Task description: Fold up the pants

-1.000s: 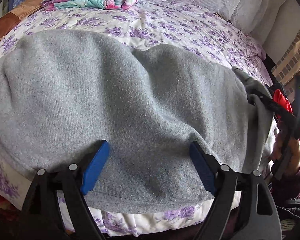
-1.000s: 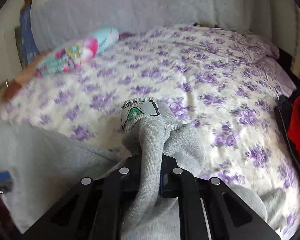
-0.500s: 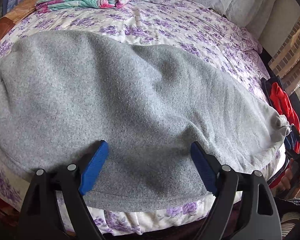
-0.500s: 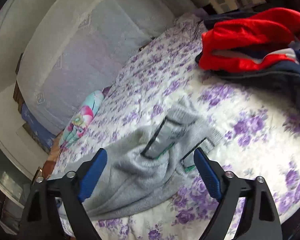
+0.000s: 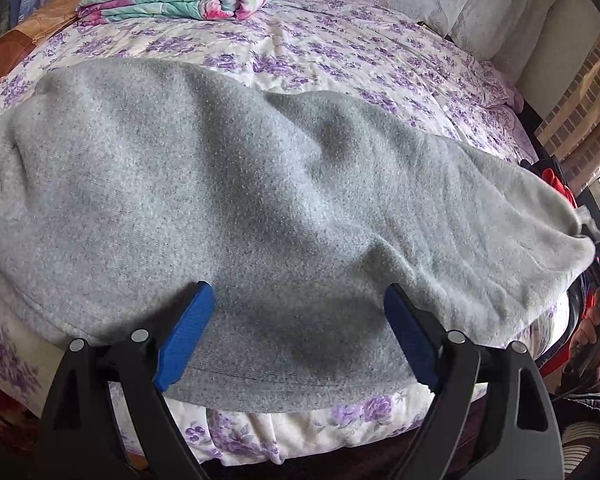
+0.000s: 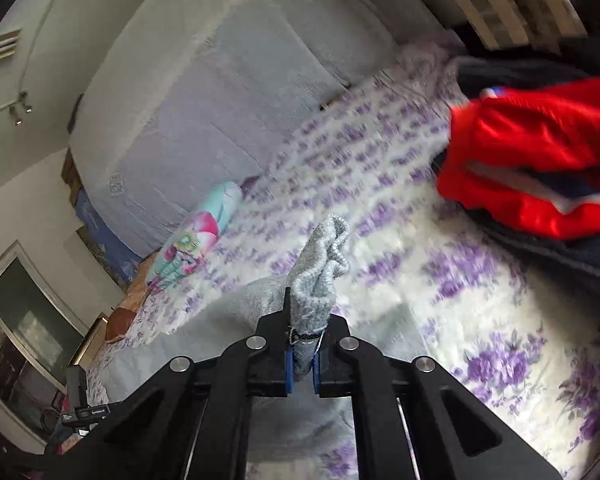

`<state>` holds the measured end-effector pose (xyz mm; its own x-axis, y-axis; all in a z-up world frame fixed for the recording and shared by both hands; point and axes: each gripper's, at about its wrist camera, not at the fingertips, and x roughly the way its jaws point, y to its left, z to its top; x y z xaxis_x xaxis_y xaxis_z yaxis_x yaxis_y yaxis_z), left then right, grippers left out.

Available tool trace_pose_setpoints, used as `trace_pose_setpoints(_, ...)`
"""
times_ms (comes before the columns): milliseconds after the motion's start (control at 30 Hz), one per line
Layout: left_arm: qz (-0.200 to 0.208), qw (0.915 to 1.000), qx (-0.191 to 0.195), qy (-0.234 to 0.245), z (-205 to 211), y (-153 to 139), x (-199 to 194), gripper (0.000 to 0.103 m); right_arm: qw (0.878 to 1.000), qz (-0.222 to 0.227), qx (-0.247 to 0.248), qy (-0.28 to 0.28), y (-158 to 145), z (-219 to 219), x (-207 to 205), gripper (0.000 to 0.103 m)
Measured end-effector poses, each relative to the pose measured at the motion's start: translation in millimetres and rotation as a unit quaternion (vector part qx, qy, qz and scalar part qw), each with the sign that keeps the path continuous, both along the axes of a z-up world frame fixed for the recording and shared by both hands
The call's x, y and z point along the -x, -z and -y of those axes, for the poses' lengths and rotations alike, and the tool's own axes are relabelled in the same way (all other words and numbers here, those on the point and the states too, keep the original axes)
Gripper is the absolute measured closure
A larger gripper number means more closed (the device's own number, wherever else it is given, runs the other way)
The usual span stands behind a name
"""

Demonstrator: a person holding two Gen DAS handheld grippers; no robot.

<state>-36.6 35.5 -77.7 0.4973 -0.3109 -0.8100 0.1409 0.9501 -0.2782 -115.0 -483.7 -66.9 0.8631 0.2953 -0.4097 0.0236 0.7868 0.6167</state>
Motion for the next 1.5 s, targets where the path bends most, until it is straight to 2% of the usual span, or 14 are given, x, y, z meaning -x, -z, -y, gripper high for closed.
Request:
trace_pose_setpoints(100, 0.000, 0.9997, -0.025, 0.009, 3.3, 1.5, 5.3, 0.019, 0.997, -0.069, -0.017, -0.003, 52.3, 9.5, -10.0, 0.093)
trace_pose_setpoints(233, -0.007, 0.9969, -0.073, 0.026, 7.8, 4.2, 17.9, 0.019, 0.995, -0.042, 0.069, 0.064, 14.4, 8.9, 22.5, 0.056)
trace_pose_setpoints(367, -0.013, 0.9928, -0.110, 0.045, 10.1, 0.5, 29.6, 0.019, 0.993, -0.002, 0.096, 0.072, -29.7, 7.5, 32.4, 0.056)
trace_pose_setpoints(433, -0.016, 0.9929, -0.110, 0.042, 9.9, -8.8, 30.3, 0.019, 0.993, 0.020, 0.114, 0.025, -58.5, -17.4, 18.4, 0.051)
trace_pose_setpoints(533, 0.034, 0.9933, -0.098, 0.052, 16.2, -40.9, 29.0, 0.019, 0.988, 0.015, 0.120, -0.096, -91.4, -78.3, -27.1, 0.015)
trace_pose_setpoints(600, 0.076, 0.9902, -0.106, 0.049, 23.1, -58.0, 22.3, 0.012, 0.977, 0.001, 0.116, -0.181, -102.7, -125.2, -69.3, 0.014)
trace_pose_setpoints(667, 0.087, 0.9879, -0.123, 0.034, 24.3, -56.5, 7.9, 0.010, 0.957, -0.039, 0.098, -0.268, -102.3, -175.4, -119.7, 0.014)
trace_pose_setpoints(800, 0.000, 0.9913, -0.132, -0.007, -4.0, -5.9, -19.3, 0.011, 0.910, -0.157, 0.052, -0.381, -71.2, -264.1, -212.3, 0.014)
trace_pose_setpoints(900, 0.030, 0.9905, -0.134, 0.006, -12.2, 0.0, 2.9, 0.010, 0.868, -0.244, 0.022, -0.431, -36.3, -312.0, -257.4, 0.014)
trace_pose_setpoints(1100, 0.030, 0.9980, -0.055, 0.009, -39.0, -1.8, 16.1, 0.011, 0.744, -0.335, 0.002, -0.578, 6.9, -377.6, -271.3, 0.008)
trace_pose_setpoints(1200, 0.021, 0.9994, -0.026, 0.012, -44.2, -3.2, 9.4, 0.010, 0.708, -0.326, 0.003, -0.627, 9.1, -394.7, -261.9, 0.003)
trace_pose_setpoints(1333, 0.014, 0.9994, -0.028, 0.015, -37.4, -2.6, 4.5, 0.005, 0.731, -0.292, -0.032, -0.616, 12.0, -403.6, -263.9, 0.003)
trace_pose_setpoints(1433, 0.017, 0.9991, -0.037, 0.013, -35.5, -1.6, 5.5, 0.005, 0.790, -0.231, -0.059, -0.564, 5.2, -392.6, -270.0, 0.046)
trace_pose_setpoints(1500, 0.018, 0.9993, -0.031, 0.011, -38.7, -2.0, 6.0, 0.005, 0.807, -0.206, -0.080, -0.547, 1.4, -381.1, -269.9, 0.076)
